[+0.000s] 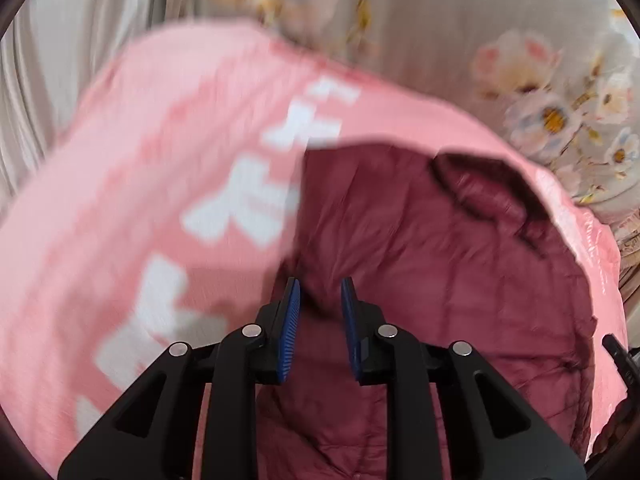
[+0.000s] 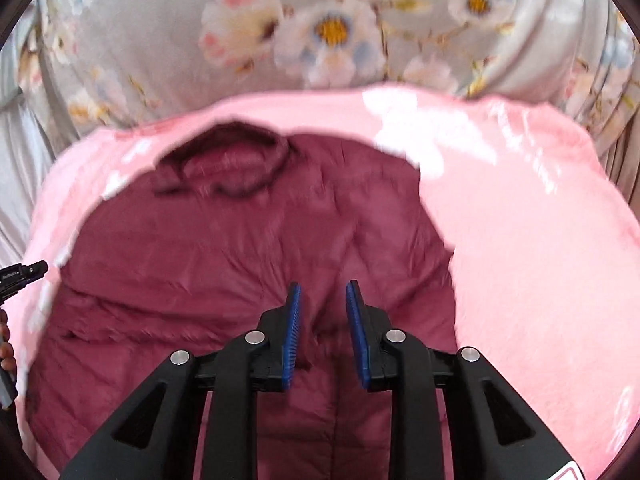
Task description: Fold large clothes
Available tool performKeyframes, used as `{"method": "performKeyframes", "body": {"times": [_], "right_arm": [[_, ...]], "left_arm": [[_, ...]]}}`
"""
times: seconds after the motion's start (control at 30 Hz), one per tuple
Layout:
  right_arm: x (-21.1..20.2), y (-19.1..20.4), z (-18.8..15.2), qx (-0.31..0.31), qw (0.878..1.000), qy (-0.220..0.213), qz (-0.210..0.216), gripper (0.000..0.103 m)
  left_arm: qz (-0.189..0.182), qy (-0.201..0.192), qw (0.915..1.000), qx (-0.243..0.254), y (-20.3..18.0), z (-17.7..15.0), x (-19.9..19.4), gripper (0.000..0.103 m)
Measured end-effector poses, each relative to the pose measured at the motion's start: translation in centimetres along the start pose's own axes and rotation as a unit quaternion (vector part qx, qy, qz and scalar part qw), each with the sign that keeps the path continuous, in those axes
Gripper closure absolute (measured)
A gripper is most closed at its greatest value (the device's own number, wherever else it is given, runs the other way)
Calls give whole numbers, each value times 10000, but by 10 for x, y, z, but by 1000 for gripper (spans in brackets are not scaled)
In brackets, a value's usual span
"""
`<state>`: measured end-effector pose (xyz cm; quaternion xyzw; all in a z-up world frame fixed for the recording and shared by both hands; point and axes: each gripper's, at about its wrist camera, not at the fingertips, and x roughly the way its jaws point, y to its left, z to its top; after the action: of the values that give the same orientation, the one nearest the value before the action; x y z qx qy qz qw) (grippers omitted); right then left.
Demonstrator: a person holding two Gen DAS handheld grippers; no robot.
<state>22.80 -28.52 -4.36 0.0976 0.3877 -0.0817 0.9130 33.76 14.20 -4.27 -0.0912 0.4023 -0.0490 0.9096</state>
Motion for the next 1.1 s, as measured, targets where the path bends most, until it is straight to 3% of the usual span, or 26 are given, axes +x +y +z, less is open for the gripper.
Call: {"method": "performKeyframes", "body": {"times": [0.13, 0.27, 0.37, 0.5, 0.6, 0.83, 0.93, 1.1], "right_arm": [[-1, 24, 35, 85, 9987, -230, 457, 79], [36, 66, 58, -180, 9983, -45, 548, 79], [71, 81, 52, -273, 9975, 347, 550, 79], [92, 89, 23, -566, 9946, 708, 510, 79], [89, 84, 5, -737, 9943, 690, 353, 81], [89, 61, -16, -425, 9960, 676, 393, 85], [89, 64, -19, -445, 9967, 603, 324, 85], [90, 68, -20, -548, 9969, 536, 203, 85]], "left_arm": [[-488, -298, 9983, 74, -49, 36, -13, 79], [-828, 228, 9960, 250, -114, 50, 36, 78], [-709, 726, 9938, 457, -142, 35, 83, 78], [-561, 1113, 9901, 644, -145, -1, 115, 78], [-555, 1016, 9904, 761, -138, -18, 111, 78], [-545, 660, 9916, 974, -138, -36, 109, 78], [-393, 337, 9913, 1207, -144, -45, 106, 77], [-355, 216, 9916, 1225, -144, -48, 107, 77]]}}
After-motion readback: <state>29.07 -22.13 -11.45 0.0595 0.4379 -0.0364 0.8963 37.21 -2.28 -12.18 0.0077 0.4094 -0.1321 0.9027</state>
